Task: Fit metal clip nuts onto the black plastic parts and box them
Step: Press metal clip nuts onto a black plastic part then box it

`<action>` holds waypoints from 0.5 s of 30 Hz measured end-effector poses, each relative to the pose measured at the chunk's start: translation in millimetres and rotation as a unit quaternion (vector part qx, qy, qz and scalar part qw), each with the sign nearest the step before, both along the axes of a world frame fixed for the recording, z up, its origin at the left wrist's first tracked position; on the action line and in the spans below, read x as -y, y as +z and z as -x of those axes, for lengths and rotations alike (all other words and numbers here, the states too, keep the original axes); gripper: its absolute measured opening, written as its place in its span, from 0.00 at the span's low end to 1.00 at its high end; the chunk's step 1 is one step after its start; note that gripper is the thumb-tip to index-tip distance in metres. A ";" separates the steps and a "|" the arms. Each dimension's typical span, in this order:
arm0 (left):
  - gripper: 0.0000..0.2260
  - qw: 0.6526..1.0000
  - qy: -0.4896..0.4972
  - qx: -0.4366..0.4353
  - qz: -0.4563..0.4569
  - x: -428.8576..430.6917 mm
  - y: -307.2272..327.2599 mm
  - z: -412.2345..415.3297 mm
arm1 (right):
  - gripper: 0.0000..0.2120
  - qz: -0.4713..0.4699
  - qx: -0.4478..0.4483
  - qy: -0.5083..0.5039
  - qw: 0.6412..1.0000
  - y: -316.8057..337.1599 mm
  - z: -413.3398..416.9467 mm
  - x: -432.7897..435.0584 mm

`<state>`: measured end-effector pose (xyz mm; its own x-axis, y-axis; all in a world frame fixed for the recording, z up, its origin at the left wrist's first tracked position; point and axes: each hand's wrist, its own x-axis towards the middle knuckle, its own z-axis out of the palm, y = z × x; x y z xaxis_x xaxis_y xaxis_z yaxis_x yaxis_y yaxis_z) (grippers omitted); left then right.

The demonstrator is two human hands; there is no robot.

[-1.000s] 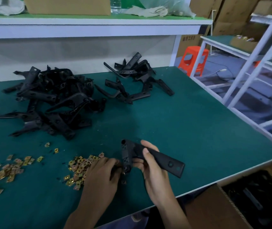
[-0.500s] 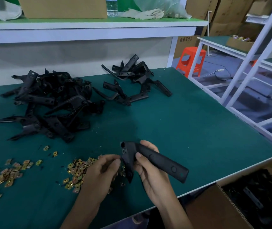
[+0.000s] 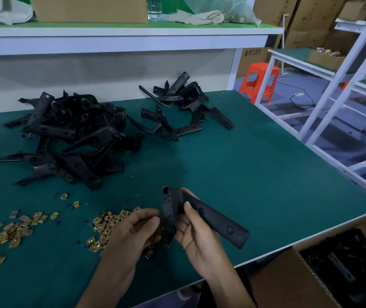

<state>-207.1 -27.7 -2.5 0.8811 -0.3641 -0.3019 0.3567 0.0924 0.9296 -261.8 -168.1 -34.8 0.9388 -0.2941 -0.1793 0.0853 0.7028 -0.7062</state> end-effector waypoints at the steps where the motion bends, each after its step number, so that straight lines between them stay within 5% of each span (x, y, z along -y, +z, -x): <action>1: 0.08 1.000 -0.001 0.008 -0.007 -0.3 0.4 0.7 | 0.15 0.001 0.004 0.003 1.000 -0.4 0.1 0.2; 7: 0.12 1.000 -0.014 -0.002 -0.012 -1.1 1.9 3.5 | 0.28 0.044 0.032 0.017 0.998 -2.0 2.3 0.5; 15: 0.14 0.999 -0.021 -0.039 -0.021 3.2 5.8 8.4 | 0.28 0.047 0.016 0.012 0.999 -5.2 3.9 4.5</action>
<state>-215.6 -30.9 3.4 0.8385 -0.3864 -0.3842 0.4304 0.0371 0.9019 -265.7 -172.6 -40.0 0.9504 -0.2865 -0.1207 0.0940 0.6348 -0.7669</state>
